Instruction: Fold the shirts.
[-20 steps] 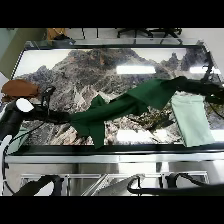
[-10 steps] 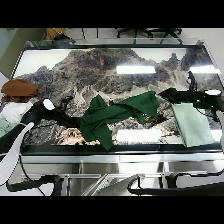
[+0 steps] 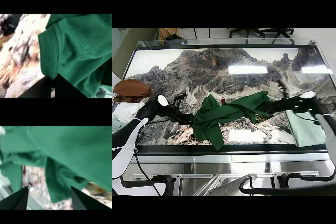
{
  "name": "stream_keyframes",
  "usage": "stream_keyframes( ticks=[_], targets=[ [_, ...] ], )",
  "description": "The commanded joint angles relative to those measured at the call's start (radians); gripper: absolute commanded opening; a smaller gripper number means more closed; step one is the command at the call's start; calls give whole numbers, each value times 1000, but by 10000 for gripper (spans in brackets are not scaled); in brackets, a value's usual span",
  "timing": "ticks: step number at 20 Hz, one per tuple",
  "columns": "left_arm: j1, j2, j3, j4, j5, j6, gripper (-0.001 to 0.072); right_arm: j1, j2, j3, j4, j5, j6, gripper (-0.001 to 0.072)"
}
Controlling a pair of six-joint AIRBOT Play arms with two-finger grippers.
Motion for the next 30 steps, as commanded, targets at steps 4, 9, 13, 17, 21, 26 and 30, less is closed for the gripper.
stream_keyframes(
  ticks=[4,9,13,17,21,26,30],
  targets=[
    [0,-2,5,0,-7,0,14,179,-35,-24,-105,-158,40,576],
    [0,-2,5,0,-7,8,14,188,-72,-24,-105,-159,39,310],
    [0,49,6,0,-7,21,12,180,-50,2,-101,-149,77,18],
    [70,237,145,-17,-132,27,12,75,95,216,164,1,76,18],
    [243,469,415,-293,-127,38,12,-145,249,557,514,59,76,18],
    [484,702,689,-462,-69,83,12,-343,389,828,551,-11,76,18],
    [720,792,778,-354,-90,68,12,-451,475,875,453,-60,82,18]
  ],
)
